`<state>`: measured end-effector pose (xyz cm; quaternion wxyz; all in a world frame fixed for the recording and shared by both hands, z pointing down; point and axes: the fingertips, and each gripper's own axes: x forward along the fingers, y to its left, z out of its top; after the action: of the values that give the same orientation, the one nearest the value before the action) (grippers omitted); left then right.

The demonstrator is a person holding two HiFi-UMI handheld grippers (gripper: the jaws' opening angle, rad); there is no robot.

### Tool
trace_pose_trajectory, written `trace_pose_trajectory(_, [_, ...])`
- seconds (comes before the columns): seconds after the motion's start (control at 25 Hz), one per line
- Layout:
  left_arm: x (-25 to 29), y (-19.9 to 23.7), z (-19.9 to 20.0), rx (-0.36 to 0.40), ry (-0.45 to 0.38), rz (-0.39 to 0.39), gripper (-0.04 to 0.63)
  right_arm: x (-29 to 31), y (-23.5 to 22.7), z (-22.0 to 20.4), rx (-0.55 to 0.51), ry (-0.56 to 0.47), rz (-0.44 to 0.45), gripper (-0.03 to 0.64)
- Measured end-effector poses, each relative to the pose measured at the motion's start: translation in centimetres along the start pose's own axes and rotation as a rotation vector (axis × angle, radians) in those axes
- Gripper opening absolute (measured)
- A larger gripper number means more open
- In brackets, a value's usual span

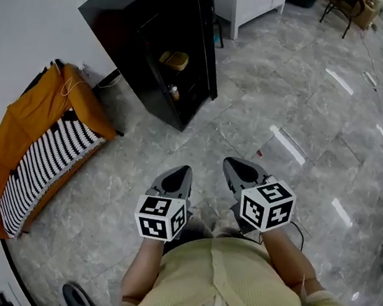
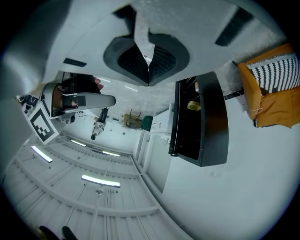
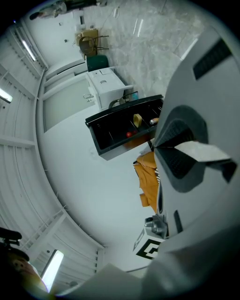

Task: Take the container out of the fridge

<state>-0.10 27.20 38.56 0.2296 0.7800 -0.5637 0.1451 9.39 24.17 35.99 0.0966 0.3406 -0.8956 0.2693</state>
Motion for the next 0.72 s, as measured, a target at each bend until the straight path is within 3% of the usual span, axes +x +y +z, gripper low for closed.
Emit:
trace_pose_trajectory(0.4, [3.3,1.3,0.7,0.001,0.024,-0.008,0.023,2.4,-2.1,0.1,0.006,0.033,-0.006,0.029])
trace_pose_trajectory(0.72, [7.9,3.8,2.7,0.002,0.048,-0.057,0.023,6.6,-5.0,3.0,-0.004,0.041,-0.04,0.028])
